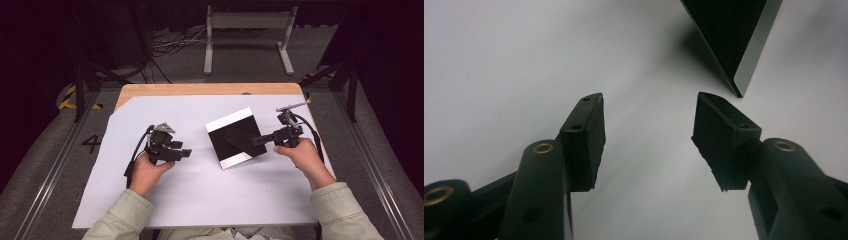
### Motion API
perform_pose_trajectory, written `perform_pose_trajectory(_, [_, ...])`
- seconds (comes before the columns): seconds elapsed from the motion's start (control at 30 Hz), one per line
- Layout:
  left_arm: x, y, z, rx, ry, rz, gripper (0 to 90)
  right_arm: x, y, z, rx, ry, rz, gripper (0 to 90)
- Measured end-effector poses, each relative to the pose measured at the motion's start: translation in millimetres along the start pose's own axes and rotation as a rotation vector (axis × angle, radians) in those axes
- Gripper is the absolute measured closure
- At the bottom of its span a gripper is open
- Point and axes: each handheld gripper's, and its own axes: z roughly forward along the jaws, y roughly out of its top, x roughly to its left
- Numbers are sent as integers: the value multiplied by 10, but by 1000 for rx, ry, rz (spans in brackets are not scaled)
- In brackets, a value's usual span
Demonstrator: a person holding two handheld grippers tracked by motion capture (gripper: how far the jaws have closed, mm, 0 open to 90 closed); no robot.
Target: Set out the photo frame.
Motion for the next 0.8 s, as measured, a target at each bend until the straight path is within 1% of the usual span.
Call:
perform_pose_trajectory(0.07, [-1, -1, -2, -2, -1, -3, 472, 9, -1, 0, -2, 20, -2, 868])
perform_pose_trajectory(0.1, [-1, -1, -2, -2, -1, -3, 473, 9, -1, 0, -2, 20, -2, 868])
perform_pose_trajectory(0.13, [0, -1, -2, -2, -2, -3, 473, 42, -8, 5, -14, 38, -12, 874])
perform_pose_trajectory(0.3, [8, 1, 0, 1, 1, 4, 472, 98, -10, 11, -22, 39, -29, 875])
perform_pose_trajectory(0.33, [6, -1, 0, -1, -2, -2, 473, 97, -11, 13, -26, 40, -25, 876])
perform_pose_trajectory(0.37, [9, 0, -4, -1, 1, 0, 473, 94, -14, 14, -33, 43, -23, 876])
perform_pose_trajectory(0.5, [13, -1, -1, 1, -1, -1, 473, 99, -33, -9, -77, 44, -45, 876])
perform_pose_trajectory(0.57, [9, -2, 2, 0, -2, -4, 472, 99, -36, -19, -92, 58, -52, 876])
perform_pose_trajectory(0.7, [6, -2, 2, -2, -3, -7, 472, 137, -52, -3, -115, 47, -111, 876])
perform_pose_trajectory(0.73, [6, -2, 2, -2, -3, -7, 473, 143, -56, 2, -117, 48, -119, 876])
perform_pose_trajectory(0.8, [7, 0, -3, -3, 2, 1, 473, 152, -75, 26, -140, 44, -144, 876])
